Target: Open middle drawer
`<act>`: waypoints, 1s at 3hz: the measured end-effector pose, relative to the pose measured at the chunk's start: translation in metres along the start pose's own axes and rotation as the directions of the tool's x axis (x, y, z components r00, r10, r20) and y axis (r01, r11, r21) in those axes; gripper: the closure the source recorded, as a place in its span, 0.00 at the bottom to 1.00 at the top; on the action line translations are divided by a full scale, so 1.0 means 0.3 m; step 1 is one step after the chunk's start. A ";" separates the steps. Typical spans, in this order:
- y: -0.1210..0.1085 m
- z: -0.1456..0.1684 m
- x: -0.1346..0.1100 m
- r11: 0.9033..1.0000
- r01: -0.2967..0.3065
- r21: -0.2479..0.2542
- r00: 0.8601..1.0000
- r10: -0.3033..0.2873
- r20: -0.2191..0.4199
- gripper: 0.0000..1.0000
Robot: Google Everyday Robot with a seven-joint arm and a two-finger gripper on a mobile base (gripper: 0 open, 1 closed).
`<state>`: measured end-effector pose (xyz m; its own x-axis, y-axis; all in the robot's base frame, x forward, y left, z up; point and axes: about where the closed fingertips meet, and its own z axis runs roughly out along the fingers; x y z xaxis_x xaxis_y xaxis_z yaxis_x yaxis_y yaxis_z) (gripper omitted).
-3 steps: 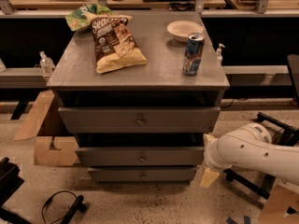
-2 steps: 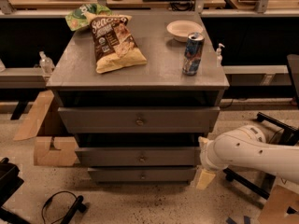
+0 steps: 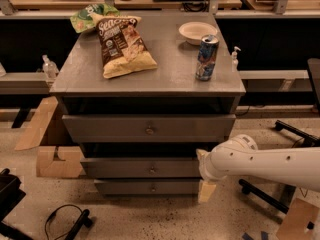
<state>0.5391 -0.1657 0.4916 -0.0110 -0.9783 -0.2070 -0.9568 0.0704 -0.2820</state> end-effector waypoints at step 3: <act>-0.092 0.224 -0.032 0.986 0.156 -0.051 0.973 -0.163 -0.165 0.00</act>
Offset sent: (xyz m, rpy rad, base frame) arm 0.0562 0.0336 -0.0514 -0.2461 -0.0053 0.1455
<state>0.5851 -0.1453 0.4384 0.0972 -0.9953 -0.0008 -0.9603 -0.0936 -0.2627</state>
